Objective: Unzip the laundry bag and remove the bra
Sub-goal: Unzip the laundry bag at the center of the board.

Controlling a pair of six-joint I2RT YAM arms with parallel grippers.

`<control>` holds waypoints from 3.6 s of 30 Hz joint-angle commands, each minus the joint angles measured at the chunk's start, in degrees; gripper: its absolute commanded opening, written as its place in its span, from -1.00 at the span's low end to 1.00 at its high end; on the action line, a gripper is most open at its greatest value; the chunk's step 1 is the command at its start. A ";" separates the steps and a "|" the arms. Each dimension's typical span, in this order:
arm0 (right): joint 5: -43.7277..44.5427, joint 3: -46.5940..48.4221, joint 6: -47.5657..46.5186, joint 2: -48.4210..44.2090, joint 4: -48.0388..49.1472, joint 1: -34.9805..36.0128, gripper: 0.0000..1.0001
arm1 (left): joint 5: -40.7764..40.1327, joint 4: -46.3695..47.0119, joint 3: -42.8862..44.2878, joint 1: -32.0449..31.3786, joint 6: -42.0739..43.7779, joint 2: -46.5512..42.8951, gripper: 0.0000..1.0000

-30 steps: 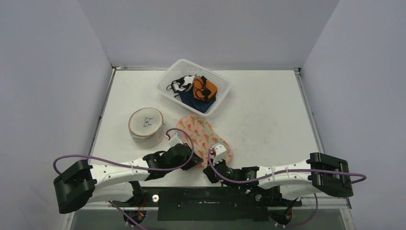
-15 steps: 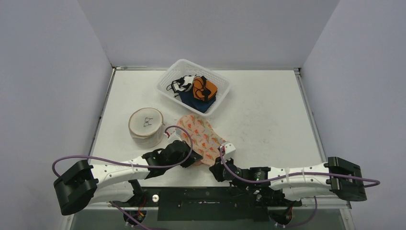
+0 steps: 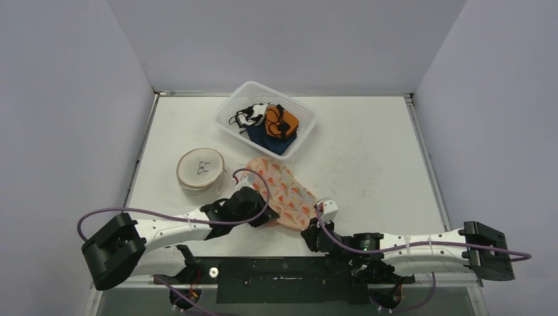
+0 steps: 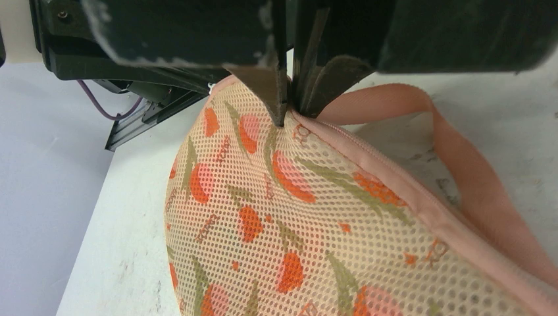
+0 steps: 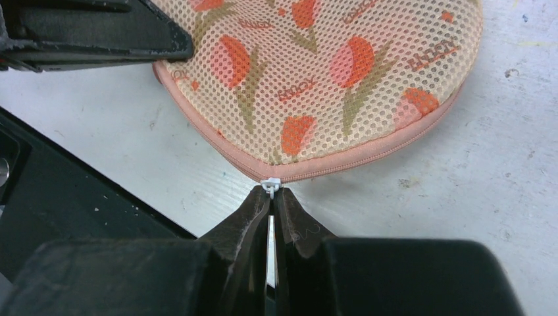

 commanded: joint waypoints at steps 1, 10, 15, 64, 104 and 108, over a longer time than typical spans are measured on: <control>-0.56 -1.17 -0.27 0.38 2.02 0.81 -0.89 | 1.64 2.47 5.40 2.47 6.34 4.09 -1.00; -3.38 0.38 -3.02 6.14 10.23 2.30 -0.89 | 2.76 -2.03 2.91 0.47 5.43 -1.41 0.34; -5.12 3.39 -5.87 12.00 15.89 2.68 -0.89 | -2.62 -13.45 -0.83 -4.32 0.67 -13.79 0.69; -3.21 4.48 -4.86 8.69 6.89 1.58 -0.89 | -7.23 -4.86 -6.93 -0.59 -2.90 -12.67 -1.00; -7.49 14.32 -12.06 21.65 17.80 0.75 -0.89 | -6.82 -3.60 -6.48 -6.61 -7.21 -11.86 0.69; -7.49 13.70 -11.57 20.97 17.42 0.77 -0.89 | -6.78 -1.56 -6.10 -4.03 -6.74 -9.46 0.30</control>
